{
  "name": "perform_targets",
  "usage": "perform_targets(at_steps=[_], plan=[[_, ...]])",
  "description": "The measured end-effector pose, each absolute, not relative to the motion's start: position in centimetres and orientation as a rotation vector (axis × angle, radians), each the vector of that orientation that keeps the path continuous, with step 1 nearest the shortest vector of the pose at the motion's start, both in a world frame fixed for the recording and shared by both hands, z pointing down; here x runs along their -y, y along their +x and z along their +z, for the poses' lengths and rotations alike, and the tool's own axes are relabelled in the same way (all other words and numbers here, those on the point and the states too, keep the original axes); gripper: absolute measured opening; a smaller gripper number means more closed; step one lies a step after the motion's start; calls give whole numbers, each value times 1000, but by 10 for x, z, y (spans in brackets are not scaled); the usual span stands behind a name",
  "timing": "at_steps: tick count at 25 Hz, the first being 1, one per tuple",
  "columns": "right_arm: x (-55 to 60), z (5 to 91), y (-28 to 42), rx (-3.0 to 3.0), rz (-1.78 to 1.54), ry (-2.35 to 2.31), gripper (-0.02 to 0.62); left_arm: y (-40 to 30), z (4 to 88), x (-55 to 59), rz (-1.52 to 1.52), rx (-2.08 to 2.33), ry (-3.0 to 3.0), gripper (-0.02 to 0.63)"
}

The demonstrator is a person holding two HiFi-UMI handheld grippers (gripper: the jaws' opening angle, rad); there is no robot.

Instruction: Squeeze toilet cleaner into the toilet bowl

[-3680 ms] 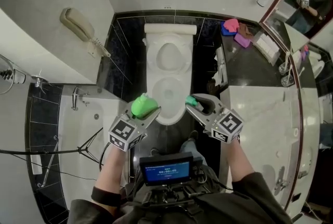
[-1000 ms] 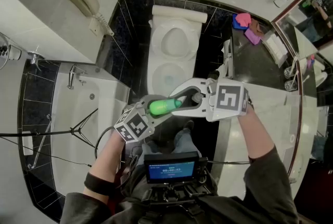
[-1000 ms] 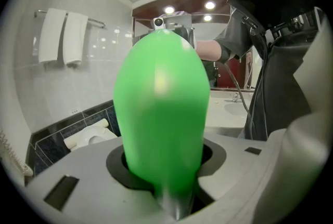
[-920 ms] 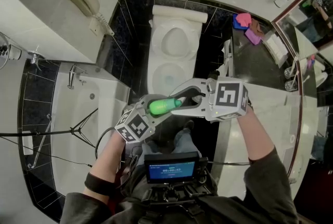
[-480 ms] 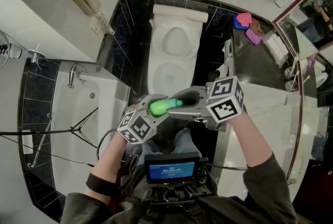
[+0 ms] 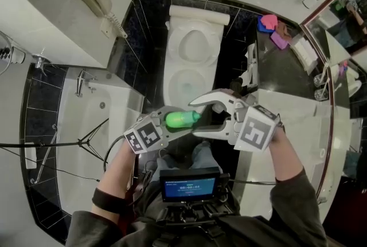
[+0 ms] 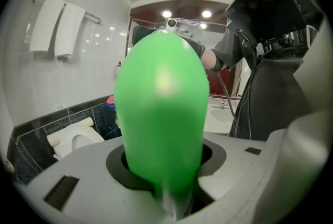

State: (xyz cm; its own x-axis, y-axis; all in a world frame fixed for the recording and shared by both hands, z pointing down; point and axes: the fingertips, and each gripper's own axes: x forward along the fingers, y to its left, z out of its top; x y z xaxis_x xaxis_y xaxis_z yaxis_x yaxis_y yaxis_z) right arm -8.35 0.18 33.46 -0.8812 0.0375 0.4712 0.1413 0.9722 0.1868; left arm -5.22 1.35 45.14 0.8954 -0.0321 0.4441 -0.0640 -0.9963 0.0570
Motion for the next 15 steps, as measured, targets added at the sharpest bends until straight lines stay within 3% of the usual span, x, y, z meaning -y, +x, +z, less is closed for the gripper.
perform_targets(at_steps=[4,7,9,13,15], plan=[[-11,335,-82,2587,-567,-178,243,-54,451,-19,709,-13,2972,179],[-14,341,-84,2496,-694,-202,242,-55,452,-23,724,-48,2964,178],[-15,342,-86,2474,-741,-211,242,-54,451,-24,722,-61,2959,179],[-16,343,-88,2466,-761,-217,164,-52,450,-25,709,-74,2955,178],[-16,343,-88,2482,-708,-220,163,-52,450,-24,714,-65,2961,179]])
